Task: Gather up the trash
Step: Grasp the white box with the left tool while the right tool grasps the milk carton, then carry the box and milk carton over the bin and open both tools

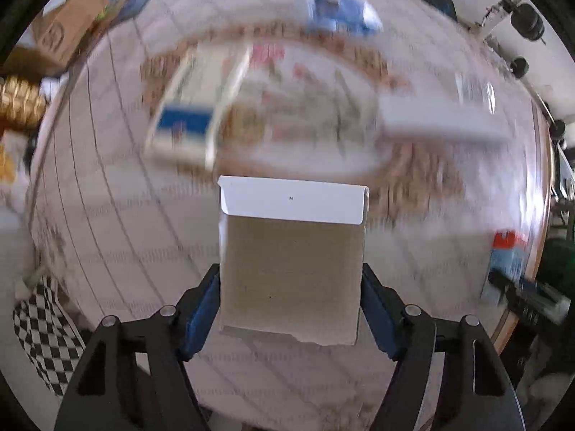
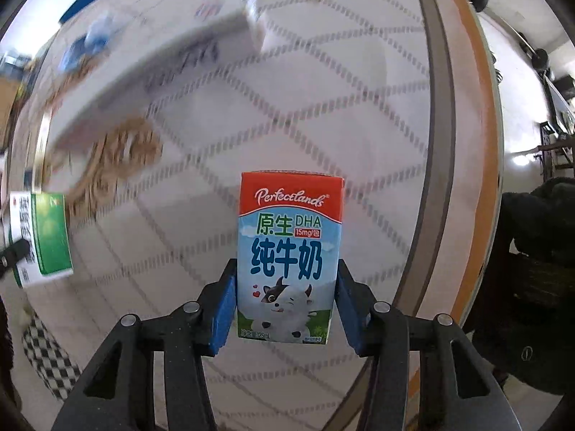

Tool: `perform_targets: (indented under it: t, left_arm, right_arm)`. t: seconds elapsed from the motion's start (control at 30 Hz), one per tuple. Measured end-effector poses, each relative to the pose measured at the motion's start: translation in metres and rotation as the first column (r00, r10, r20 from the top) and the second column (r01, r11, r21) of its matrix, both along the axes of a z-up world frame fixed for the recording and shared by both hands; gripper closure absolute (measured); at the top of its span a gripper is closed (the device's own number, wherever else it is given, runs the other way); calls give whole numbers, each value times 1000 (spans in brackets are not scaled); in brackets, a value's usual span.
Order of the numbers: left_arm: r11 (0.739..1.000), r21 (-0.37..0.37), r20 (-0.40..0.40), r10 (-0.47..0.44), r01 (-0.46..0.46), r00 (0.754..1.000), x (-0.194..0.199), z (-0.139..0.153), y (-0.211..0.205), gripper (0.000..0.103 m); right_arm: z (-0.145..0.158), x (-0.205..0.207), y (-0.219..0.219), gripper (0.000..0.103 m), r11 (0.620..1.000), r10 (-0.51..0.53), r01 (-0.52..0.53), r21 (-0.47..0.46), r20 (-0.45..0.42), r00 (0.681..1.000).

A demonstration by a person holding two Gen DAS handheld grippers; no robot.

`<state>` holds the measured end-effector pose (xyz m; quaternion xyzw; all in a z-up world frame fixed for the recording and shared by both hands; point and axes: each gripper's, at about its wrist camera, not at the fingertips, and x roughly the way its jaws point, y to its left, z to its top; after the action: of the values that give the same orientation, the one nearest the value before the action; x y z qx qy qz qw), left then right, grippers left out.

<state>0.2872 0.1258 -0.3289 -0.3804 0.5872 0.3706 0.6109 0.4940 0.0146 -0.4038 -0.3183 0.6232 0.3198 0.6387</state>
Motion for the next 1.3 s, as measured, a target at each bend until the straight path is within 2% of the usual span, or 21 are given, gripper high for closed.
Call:
perform_targets:
  t: [0.17,0.33,0.5,0.67,0.7,0.9,1.07,1.3]
  left_arm:
    - [999,13,9,44,-44,999,-8,-3,-11,31]
    - [999,42,-25,10,-9,1000,8,-6,2,29]
    - [999,37,-23,9,-8,1000,13,-10,13,31]
    - [998,55,-12,8,-8,1000,1,-5,10,32]
    - [998,57,-10,11,-10,1000,-5,-5,5,32]
    - [994,105,1,22,-22,1000,-24,19,-11,32]
    - [986,162,27,24,-28,999,-56,43,-28,32]
    - [974,227,98,-23,0,995,-119,68,-68,32]
  right_arm:
    - [-5,-13,-5,50,1000,16,-16,-12,37,999]
    - [-15,-13,13,50,999,16,-15,-34,46,999]
    - [-18,-15,28,49,999,16,-14,-36,72,997]
    - [-15,-18,16,51,999,31,-30,-17,70,997]
    - [-12,-30,14,51,999,38,-37,-13,74,997]
    - [5,-45,-9,51,998,44,-48,40,108,993]
    - [27,-69,-38,52,995,35,-46,85,125,992]
    - [54,-147,-89,52,988,21,-43,146,153,988]
